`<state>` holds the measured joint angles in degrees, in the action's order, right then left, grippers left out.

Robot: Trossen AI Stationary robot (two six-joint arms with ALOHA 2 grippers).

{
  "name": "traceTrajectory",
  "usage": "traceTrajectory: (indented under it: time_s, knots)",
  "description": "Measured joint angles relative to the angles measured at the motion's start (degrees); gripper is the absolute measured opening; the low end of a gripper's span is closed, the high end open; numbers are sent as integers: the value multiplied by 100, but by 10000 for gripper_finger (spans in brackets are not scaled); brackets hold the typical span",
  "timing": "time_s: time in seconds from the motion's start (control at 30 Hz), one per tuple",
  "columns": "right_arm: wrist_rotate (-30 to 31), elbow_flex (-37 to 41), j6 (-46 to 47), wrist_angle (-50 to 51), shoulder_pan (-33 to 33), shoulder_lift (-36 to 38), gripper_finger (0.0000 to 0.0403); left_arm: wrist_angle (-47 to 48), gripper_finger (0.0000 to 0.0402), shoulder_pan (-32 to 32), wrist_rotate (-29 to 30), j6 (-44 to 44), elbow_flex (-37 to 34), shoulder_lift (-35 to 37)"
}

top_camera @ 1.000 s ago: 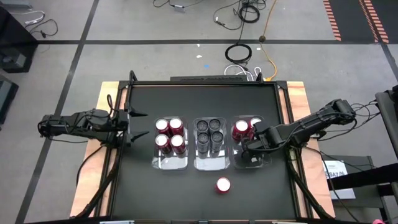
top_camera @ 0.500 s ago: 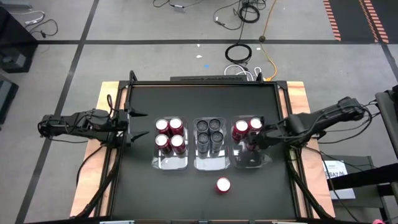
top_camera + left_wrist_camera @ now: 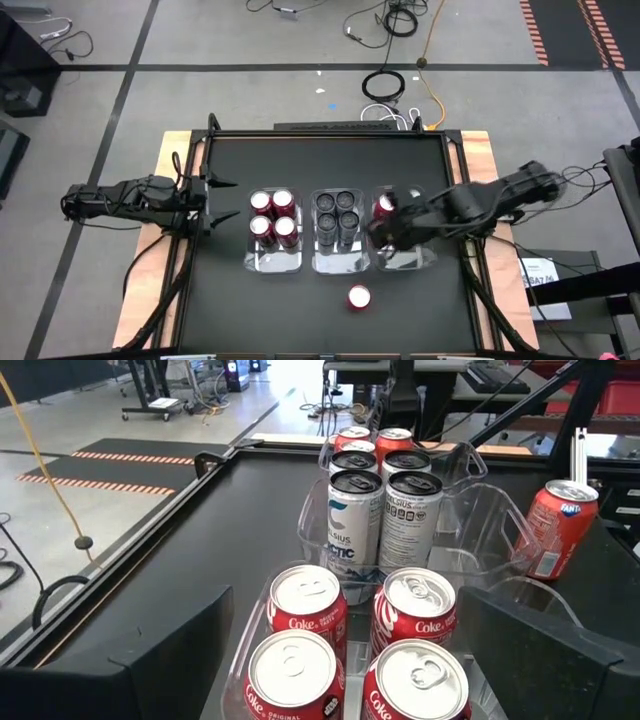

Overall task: Sort soda cans
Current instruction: Put the orange soda can into the right transparent bin

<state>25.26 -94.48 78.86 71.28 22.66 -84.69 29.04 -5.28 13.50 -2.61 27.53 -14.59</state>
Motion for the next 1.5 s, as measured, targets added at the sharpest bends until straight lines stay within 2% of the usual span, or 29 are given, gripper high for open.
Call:
traceTrajectory:
  time_s: [0.17, 0.33, 0.47, 0.6, 0.93, 1.3, 1.5]
  knots:
    - [-429, -1586, -41, 760, 110, -1366, 393, 2, 391, 1, 1, 0, -1, 0]
    - [-755, -3106, 314, 1364, 368, -2497, 393, 2, 391, 0, 2, 0, 0, 0]
    - [-958, -3758, 981, 1679, 617, -3100, 393, 2, 391, 1, 1, 0, 0, -2]
    - [-1237, -3807, 1700, 1831, 875, -3445, 393, 2, 391, 1, 1, 1, -1, 0]
    - [-1328, -3805, 2796, 1878, 1353, -4075, 393, 2, 391, 2, 0, 0, 0, 0]
    - [-1353, -3583, 2824, 1871, 1270, -4293, 393, 2, 391, 1, 1, 0, -1, 0]
    - [-1677, -3339, 2585, 1878, 1146, -4293, 393, 2, 391, 1, 0, 0, 0, -2]
